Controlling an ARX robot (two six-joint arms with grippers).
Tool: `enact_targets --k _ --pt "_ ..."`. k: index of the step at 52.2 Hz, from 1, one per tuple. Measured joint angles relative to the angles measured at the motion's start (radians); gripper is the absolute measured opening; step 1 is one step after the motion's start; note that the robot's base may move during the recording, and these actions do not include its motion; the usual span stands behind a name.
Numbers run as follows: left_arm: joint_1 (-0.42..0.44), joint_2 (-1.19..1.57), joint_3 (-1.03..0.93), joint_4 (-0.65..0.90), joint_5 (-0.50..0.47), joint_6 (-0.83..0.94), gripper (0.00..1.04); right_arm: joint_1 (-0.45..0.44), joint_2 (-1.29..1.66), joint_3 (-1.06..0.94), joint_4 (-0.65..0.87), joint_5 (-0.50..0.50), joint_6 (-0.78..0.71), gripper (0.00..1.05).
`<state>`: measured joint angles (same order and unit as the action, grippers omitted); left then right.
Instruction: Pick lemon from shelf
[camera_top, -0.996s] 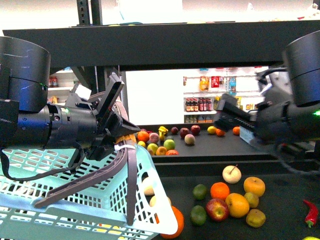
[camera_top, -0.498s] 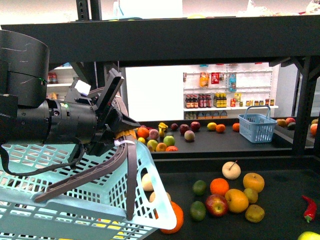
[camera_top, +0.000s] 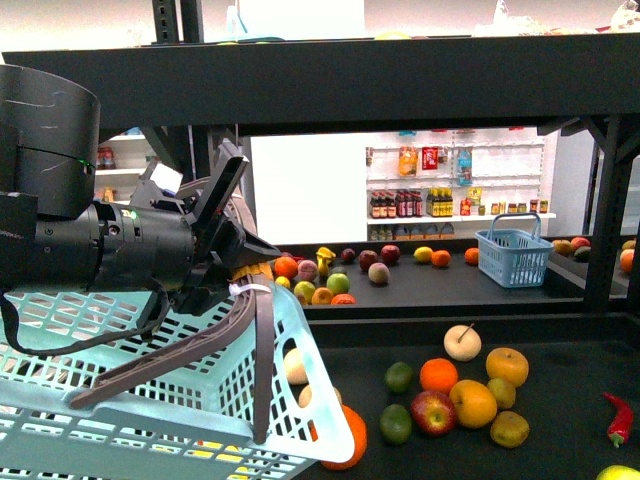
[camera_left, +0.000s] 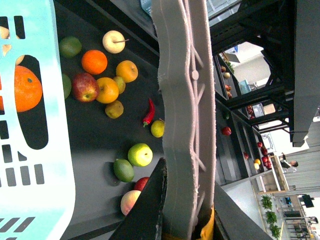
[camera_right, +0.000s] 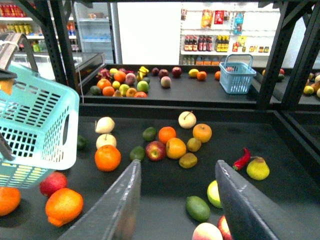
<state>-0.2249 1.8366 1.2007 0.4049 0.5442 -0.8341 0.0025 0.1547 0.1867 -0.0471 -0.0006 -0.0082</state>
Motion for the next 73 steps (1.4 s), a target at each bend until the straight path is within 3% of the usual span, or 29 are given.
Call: enact_targets --k 7,64,73 --pt "0.0 0.0 0.0 0.0 0.0 0.0 0.11 0.0 -0.03 -0.039 0.015 0.001 -0.001 0.02" --pt "0.0 0.0 0.0 0.0 -0.001 0.0 0.11 0.0 -0.148 -0.172 0.045 0.0 0.005 0.02" --pt "0.0 0.0 0.0 0.0 0.0 0.0 0.11 0.0 -0.148 -0.172 0.045 0.0 0.005 0.29"
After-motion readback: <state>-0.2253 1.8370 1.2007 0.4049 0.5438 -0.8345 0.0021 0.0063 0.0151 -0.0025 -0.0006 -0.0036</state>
